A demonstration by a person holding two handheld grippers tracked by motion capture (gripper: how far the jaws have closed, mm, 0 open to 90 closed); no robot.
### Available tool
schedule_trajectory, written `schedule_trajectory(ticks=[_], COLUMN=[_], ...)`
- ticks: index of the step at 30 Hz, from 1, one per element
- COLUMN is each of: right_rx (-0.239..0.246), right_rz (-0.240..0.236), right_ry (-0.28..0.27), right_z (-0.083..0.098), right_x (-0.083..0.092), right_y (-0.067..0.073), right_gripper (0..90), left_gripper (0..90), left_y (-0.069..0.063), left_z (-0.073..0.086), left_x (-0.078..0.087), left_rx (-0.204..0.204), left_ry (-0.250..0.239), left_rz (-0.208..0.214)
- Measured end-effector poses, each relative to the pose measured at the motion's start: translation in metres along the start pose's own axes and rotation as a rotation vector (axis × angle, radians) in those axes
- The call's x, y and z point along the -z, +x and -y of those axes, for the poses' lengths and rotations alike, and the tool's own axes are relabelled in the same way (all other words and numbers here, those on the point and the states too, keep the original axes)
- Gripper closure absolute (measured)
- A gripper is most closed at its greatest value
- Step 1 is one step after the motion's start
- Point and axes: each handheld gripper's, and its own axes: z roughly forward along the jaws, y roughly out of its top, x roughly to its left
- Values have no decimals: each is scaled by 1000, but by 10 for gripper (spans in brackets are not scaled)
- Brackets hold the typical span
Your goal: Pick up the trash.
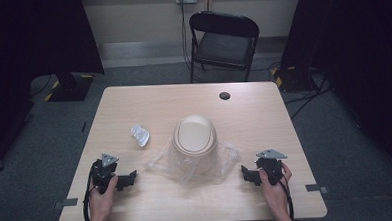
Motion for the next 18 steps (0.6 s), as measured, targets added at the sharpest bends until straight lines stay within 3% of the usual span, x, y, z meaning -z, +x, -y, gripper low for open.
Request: schedule_trajectory(ticks=[9,13,18], right_rx=[1,1,1], right_rz=[-1,-1,-1], right_ry=[0,0,0], right_z=[0,0,0], right_x=[0,0,0], right_y=[0,0,0], right_gripper=[102,102,102], left_gripper=[11,150,165], left_y=[0,2,2], left_z=[1,6,6], left_x=[2,9,11], left_rx=[3,13,-10], left_ry=[-6,-40,-34], left_rz=[-6,-13,7])
